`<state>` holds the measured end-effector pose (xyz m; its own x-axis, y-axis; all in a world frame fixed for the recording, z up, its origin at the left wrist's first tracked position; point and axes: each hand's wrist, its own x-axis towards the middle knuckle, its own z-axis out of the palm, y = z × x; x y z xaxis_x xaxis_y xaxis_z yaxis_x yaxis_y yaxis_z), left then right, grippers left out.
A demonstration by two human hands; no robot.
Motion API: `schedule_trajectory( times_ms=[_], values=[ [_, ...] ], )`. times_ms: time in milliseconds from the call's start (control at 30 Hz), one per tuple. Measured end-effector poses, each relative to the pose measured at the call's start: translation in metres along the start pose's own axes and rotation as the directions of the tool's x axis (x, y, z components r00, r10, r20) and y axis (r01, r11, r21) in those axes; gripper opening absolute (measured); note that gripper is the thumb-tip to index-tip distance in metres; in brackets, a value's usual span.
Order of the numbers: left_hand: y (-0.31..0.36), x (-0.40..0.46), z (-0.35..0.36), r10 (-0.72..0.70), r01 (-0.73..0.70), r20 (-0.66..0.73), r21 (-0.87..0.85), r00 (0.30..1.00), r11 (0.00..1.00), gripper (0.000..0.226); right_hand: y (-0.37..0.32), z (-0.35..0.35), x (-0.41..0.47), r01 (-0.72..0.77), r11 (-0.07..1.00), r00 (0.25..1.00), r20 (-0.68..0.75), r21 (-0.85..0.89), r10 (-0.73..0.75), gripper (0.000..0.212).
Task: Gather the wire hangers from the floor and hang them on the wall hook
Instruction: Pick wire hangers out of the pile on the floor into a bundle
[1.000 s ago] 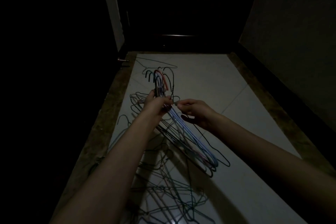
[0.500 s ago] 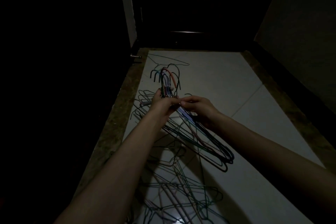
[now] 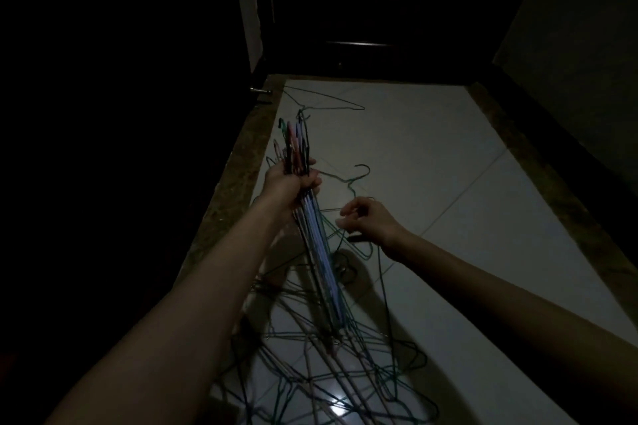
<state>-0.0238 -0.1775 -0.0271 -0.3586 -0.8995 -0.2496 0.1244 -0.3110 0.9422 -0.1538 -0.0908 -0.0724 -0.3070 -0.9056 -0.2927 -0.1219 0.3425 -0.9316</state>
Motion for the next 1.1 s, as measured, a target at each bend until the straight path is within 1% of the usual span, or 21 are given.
schedule_trajectory(
  times_ms=[100,167,333,433,467,567,700,767,833,900,967,1100],
  values=[
    [0.001,0.0,-0.012,0.005,-0.006,0.011,0.089,1.0,0.996,0.019,0.037,0.002,0.002,-0.001,0.984,1.0,0.029,-0.179,0.007,0.014],
    [0.0,0.001,-0.019,0.009,-0.008,-0.006,0.115,1.0,0.993,0.019,0.057,0.003,0.006,0.0,0.966,1.0,0.026,-0.258,0.007,0.017],
    [-0.004,0.004,-0.036,-0.036,0.038,-0.022,0.067,0.999,0.997,0.022,0.091,0.017,0.017,-0.046,0.93,0.998,0.022,-0.365,0.058,0.029],
    [-0.005,0.006,-0.043,-0.062,0.063,-0.024,0.06,0.998,0.996,0.022,0.103,0.029,0.023,-0.042,0.924,0.998,0.023,-0.38,0.054,0.034],
    [-0.006,0.006,-0.044,-0.071,0.072,-0.027,0.058,0.997,0.996,0.021,0.106,0.032,0.024,-0.026,0.917,0.999,0.016,-0.399,0.035,0.033],
    [-0.005,0.007,-0.049,-0.077,0.079,-0.032,0.075,0.997,0.994,0.02,0.114,0.039,0.03,0.013,0.892,1.0,-0.017,-0.453,-0.023,0.021],
    [-0.006,0.007,-0.057,-0.07,0.074,-0.037,0.105,0.997,0.992,0.024,0.117,0.046,0.035,0.029,0.864,0.999,-0.014,-0.503,-0.042,0.016],
    [-0.006,0.008,-0.06,-0.069,0.074,-0.043,0.122,0.997,0.99,0.022,0.114,0.045,0.037,0.026,0.88,0.998,-0.043,-0.475,-0.053,0.013],
    [-0.005,0.009,-0.061,-0.066,0.073,-0.054,0.144,0.996,0.987,0.02,0.108,0.041,0.037,-0.005,0.923,0.998,-0.063,-0.385,-0.021,0.005],
    [-0.003,0.007,-0.06,-0.056,0.067,-0.065,0.173,0.996,0.983,0.02,0.102,0.034,0.037,-0.044,0.945,0.995,-0.096,-0.323,0.014,0.012],
    [-0.001,0.004,-0.058,-0.046,0.058,-0.069,0.184,0.997,0.981,0.022,0.096,0.026,0.038,-0.054,0.958,0.99,-0.139,-0.281,0.015,0.016],
    [0.002,0.0,-0.049,-0.04,0.05,-0.06,0.173,0.997,0.984,0.021,0.071,-0.001,0.039,-0.03,0.957,0.965,-0.258,-0.287,-0.047,0.007]
  ],
)
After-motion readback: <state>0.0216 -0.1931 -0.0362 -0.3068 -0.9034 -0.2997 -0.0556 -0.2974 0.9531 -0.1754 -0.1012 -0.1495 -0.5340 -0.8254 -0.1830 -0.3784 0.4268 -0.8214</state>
